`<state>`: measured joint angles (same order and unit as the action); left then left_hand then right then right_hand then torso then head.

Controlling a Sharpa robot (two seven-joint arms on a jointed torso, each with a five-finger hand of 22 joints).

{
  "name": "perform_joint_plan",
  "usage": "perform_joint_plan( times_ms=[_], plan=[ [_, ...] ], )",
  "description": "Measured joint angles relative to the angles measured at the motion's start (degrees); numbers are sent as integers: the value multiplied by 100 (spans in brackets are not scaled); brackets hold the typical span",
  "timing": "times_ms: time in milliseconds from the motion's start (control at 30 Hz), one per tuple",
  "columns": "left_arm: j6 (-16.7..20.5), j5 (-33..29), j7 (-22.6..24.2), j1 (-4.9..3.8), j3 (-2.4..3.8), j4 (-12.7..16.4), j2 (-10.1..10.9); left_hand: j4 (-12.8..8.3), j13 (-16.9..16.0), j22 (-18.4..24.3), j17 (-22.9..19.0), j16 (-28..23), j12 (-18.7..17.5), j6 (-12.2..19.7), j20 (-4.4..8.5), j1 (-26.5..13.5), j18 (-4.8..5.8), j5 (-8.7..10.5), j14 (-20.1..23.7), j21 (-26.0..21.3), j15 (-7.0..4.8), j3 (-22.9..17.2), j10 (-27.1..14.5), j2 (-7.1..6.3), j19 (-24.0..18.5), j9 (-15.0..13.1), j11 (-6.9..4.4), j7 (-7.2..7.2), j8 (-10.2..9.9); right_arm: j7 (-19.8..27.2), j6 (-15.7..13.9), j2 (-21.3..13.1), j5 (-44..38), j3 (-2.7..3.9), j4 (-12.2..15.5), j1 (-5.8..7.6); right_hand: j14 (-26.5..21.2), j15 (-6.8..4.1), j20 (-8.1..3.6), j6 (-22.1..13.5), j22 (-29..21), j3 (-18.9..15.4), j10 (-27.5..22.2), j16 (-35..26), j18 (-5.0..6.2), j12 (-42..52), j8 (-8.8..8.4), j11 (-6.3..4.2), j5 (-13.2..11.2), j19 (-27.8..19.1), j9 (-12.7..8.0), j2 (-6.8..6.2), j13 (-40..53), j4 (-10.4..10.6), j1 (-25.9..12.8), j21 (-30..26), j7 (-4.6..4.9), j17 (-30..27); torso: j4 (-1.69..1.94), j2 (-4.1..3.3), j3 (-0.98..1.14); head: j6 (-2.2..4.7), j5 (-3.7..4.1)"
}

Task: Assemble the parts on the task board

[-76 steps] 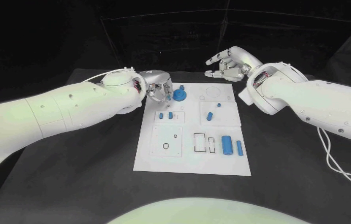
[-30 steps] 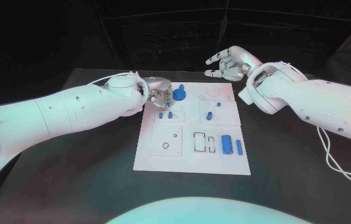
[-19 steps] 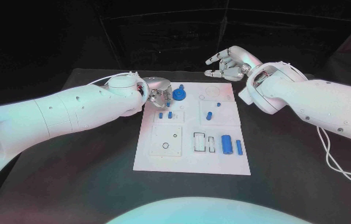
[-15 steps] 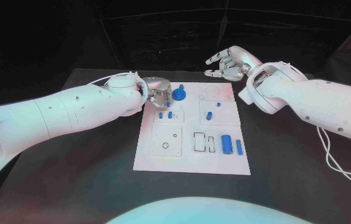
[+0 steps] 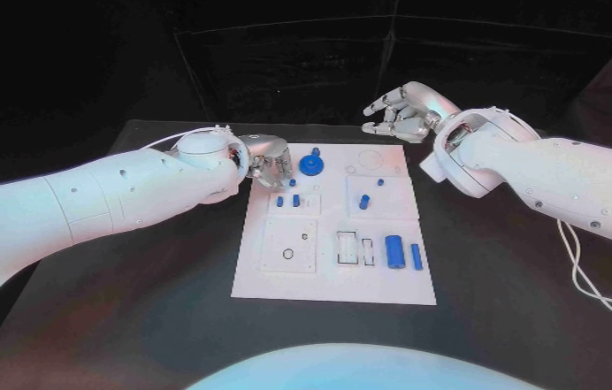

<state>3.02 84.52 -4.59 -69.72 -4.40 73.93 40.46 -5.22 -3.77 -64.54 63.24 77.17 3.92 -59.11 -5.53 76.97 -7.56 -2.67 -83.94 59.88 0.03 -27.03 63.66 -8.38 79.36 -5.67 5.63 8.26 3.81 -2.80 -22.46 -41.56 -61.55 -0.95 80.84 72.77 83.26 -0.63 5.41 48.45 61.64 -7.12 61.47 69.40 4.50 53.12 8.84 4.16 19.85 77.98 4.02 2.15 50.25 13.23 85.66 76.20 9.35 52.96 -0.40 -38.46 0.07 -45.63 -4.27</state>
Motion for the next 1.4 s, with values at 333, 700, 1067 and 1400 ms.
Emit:
perform_joint_plan(
  times_ms=[333, 700, 1067, 1400],
  plan=[
    [606, -1251, 125, -11, 10, 79, 444, 165, -29, 270, -224, -141, 52, -137, -54, -160, 0, 0, 36, -366, 36, 114, 116, 70, -100, 1, -10, 91, 78, -150, 573, -276, -500, -4, -9, -10, -301, -40, -43, 746, -903, 350, -448, -1140, 176, -2569, 181, -36, -436, -328, 14, -84, -2169, -103, 791, -614, -52, -1283, 7, 10, -3, 78, 141],
    [1113, -5606, 1400, -18, 4, 360, 610, 241, -128, 1587, -1618, -1067, 317, -315, -25, -192, -176, 0, 712, -2096, -6, 202, 412, 243, -907, -26, -103, 43, 176, -342, 997, -509, -2275, -15, 158, -266, -141, 15, -15, 879, -1028, 604, -186, -1240, 175, -3702, -63, 6, -598, -300, -30, -320, -3321, 31, 856, -716, -115, -1198, -3, 10, -12, 198, 396],
    [1166, -7312, 2238, -9, 2, 617, 632, 244, -156, 1781, -2216, -1466, 383, -315, -32, -133, -174, 0, 1014, -2370, 8, 292, 412, 302, -1036, -4, -103, 43, 198, -464, 1154, -356, -3263, -16, 167, -516, -84, 73, 33, 843, -1008, 782, -106, -1212, 175, -4013, -259, 86, -640, -252, -29, -450, -3813, 111, 880, -716, -73, -1071, -9, 2, -3, 242, 462],
    [1170, -7651, 2423, -3, -1, 674, 632, 260, -167, 1831, -2417, -1614, 407, -295, -31, -133, -174, 0, 1130, -2456, 18, 338, 410, 302, -1075, 10, -101, 62, 198, -480, 1270, -191, -3531, -17, 41, -635, -64, 94, 55, 907, -981, 1135, -4, -1156, 175, -4182, -340, 107, -1001, -230, -22, -479, -4148, 120, 909, -716, -9, -965, -4, -3, 0, 232, 452]
  ],
)
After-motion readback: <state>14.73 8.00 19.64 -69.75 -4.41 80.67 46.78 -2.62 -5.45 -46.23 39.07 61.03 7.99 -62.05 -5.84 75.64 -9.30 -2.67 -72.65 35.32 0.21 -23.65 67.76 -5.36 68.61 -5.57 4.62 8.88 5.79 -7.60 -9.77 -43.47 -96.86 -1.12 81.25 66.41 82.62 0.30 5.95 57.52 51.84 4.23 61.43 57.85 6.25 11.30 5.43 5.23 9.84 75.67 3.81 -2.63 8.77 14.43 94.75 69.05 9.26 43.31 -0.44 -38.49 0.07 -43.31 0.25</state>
